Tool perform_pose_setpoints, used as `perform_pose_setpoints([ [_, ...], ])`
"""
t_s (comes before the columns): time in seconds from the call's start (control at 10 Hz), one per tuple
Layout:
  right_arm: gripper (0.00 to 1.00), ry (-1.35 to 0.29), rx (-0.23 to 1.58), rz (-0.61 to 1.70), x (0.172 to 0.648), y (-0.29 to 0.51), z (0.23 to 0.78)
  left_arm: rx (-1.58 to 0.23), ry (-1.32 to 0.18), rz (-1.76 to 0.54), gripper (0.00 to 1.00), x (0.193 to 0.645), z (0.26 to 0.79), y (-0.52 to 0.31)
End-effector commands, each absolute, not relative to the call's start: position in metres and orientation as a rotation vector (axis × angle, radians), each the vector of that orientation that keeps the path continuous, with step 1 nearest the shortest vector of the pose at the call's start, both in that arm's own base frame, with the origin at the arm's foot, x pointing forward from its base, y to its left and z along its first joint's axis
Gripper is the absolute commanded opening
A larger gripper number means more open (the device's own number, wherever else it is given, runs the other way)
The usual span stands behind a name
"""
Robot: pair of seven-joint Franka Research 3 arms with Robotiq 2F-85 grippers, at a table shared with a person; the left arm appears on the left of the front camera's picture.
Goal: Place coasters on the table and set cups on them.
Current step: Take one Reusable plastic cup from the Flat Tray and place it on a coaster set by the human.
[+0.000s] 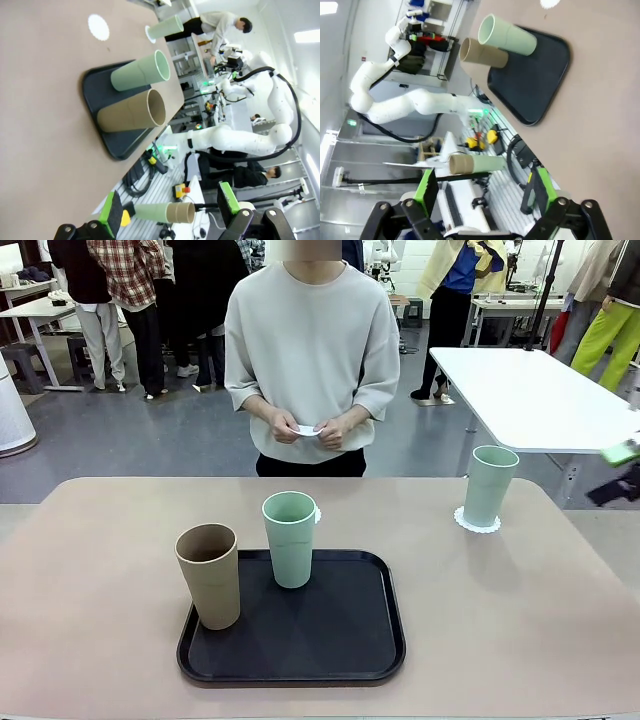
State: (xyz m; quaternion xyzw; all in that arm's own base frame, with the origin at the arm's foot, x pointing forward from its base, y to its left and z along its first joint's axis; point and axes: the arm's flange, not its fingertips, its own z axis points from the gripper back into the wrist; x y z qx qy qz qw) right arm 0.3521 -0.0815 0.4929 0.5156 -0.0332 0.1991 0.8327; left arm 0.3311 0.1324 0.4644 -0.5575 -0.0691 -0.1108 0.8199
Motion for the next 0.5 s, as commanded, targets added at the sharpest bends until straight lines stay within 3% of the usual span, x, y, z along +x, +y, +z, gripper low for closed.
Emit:
perform_pose_setpoints([
  [0.0, 1.0, -0.085, 0.979, 0.546, 0.354, -0.028, 0.481, -1.199, -0.154, -0.24, 1.0, 0.33, 0.466, 0.134],
  [0.2, 1.0, -0.067, 0.936, 0.729, 0.36, 0.017, 0.468, -1.199, -0.154, -0.24, 1.0, 0.33, 0.466, 0.134],
  [0.4, 1.0, -0.171, 0.913, 0.925, 0.356, 0.056, 0.446, -1.199, -0.154, -0.24, 1.0, 0.33, 0.466, 0.134],
])
